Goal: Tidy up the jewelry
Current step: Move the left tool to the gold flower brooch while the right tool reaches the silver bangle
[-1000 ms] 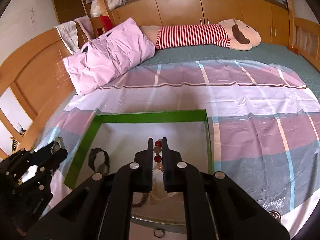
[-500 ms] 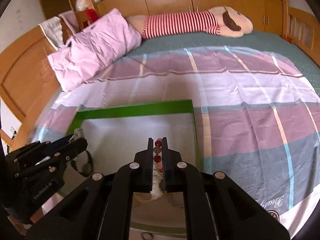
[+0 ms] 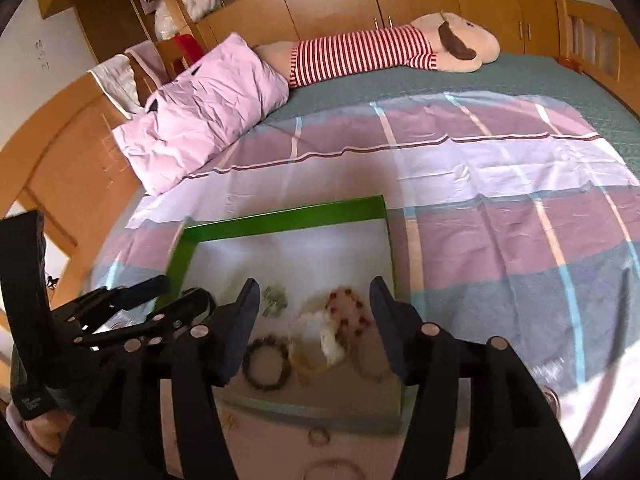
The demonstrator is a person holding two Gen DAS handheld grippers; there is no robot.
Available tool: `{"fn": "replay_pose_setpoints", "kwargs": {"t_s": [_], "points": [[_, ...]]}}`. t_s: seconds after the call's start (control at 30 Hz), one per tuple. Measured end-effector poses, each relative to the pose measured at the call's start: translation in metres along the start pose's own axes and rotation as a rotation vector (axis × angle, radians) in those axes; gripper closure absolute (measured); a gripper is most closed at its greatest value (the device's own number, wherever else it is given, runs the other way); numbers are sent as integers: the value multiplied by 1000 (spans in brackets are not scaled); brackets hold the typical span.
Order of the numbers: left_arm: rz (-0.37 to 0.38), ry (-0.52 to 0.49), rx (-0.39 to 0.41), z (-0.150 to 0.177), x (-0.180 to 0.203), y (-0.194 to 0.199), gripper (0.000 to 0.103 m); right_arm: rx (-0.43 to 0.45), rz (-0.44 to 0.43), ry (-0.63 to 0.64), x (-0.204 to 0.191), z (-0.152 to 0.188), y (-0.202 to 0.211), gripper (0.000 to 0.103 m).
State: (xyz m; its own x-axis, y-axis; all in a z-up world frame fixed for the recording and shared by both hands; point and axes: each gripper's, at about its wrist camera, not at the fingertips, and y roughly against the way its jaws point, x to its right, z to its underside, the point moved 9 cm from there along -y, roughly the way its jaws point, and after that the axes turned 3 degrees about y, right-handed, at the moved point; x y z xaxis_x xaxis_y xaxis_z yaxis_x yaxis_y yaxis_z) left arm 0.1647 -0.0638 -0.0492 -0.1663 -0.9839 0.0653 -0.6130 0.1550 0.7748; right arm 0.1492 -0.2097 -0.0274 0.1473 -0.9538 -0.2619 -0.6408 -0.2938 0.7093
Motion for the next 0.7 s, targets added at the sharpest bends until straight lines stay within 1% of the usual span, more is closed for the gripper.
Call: {"fn": "replay_pose_setpoints", "kwargs": {"t_s": [0.07,0.1,0.17,0.2,0.23,0.27,0.33,0.37,0.4,0.43,0.53,0.63,0.67,0.7], "points": [[0,14,9,16,-7,15,37,-45,-10,-18,4,19,14,45],[11,32,-4,35,-13,22,35,-69,-9,-14,5,28,16,45],[10,23,-66,68,-22,24,35,-131,32,-2,12,57,20,45],[-28,8,-123,94,-32,22,35,-166,52,9,15,71,19,45],[-56,4,-159,111,-41,21,35,-220,67,28,16,90,16,45],[-67,10,-192,127,-49,21,35,-278,74,44,16,110,11,45],[-29,70,-241,149,-59,20,35,-362,75,74,11,139,2,45],[-10,92,-257,157,-61,20,35,-396,82,99,8,151,-2,41],[3,98,-267,163,-61,20,34,-413,93,121,5,159,-5,34],[-2,80,-270,170,-59,20,33,-426,115,157,1,168,-8,32],[-38,-9,-283,184,-49,13,32,-438,142,225,-9,179,-16,32],[-37,-61,-295,194,-41,4,33,-455,170,263,-12,185,-22,32],[-40,-73,-299,199,-40,1,35,-458,182,267,-10,186,-24,32],[-41,-81,-305,202,-40,-2,40,-464,194,267,-8,188,-26,32]]}}
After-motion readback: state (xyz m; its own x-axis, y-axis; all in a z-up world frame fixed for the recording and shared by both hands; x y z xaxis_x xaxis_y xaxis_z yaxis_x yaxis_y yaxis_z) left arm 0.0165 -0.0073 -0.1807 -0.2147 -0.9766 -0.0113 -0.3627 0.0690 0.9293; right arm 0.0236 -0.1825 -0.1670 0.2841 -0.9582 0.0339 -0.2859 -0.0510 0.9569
